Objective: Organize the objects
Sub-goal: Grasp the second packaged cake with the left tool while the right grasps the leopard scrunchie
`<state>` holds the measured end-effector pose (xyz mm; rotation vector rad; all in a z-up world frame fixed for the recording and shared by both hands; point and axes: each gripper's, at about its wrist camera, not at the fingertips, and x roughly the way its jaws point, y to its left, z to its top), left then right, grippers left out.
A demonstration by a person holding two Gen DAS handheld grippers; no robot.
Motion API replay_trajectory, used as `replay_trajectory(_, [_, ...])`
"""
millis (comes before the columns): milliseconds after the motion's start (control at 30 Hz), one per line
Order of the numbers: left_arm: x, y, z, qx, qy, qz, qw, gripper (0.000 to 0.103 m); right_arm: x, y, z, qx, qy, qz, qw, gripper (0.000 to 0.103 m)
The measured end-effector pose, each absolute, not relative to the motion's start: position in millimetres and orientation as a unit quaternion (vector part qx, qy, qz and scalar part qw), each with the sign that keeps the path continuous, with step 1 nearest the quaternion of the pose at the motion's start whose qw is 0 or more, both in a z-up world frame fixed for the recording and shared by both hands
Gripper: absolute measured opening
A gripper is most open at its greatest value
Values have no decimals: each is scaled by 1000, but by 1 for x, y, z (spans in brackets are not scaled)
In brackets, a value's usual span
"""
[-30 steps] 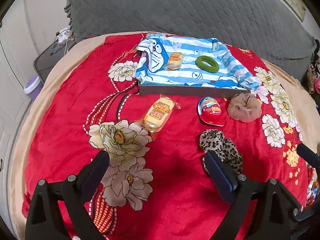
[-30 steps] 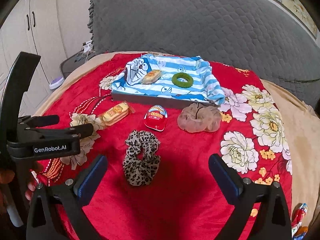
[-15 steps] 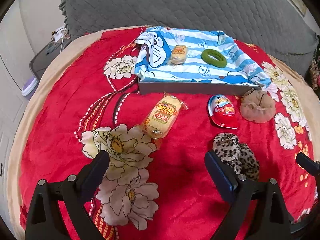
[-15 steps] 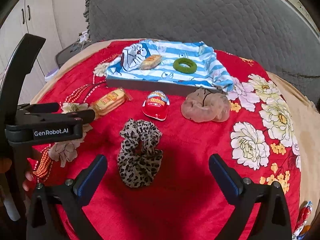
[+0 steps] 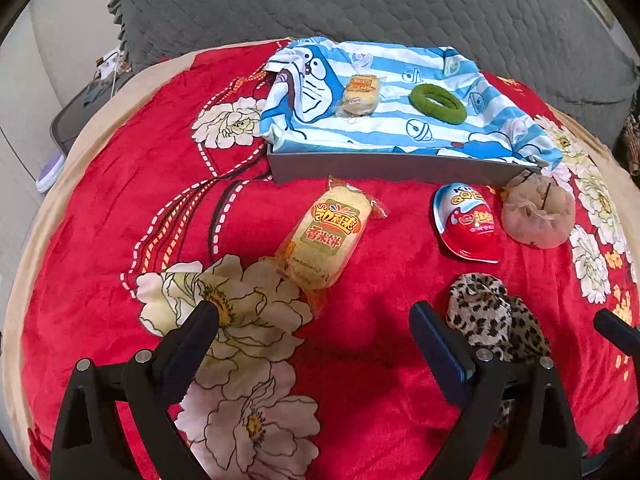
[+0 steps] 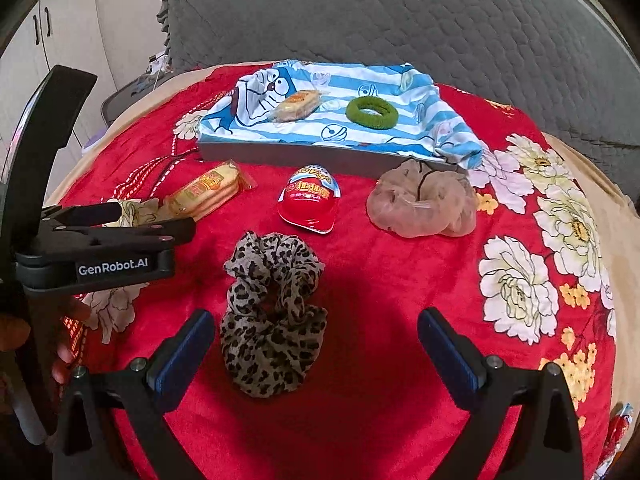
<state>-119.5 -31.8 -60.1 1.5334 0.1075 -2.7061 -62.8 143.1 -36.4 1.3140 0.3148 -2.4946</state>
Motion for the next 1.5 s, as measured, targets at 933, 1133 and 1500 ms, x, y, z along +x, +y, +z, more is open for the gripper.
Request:
replay_trajectory(933, [-164,-29,-91,485,25,-874,-1,96,-93,130,-68,482,104,-858,147,102])
replay_trajectory(1133, [-174,-30,-97,482,31,-876,-1,96,-98,124,-77,484,118,-855,143,102])
replay_trajectory(1500, [-180,-32,-104,481,30,-876,-1,84,-103,124,-81,490,111,-853,144,67])
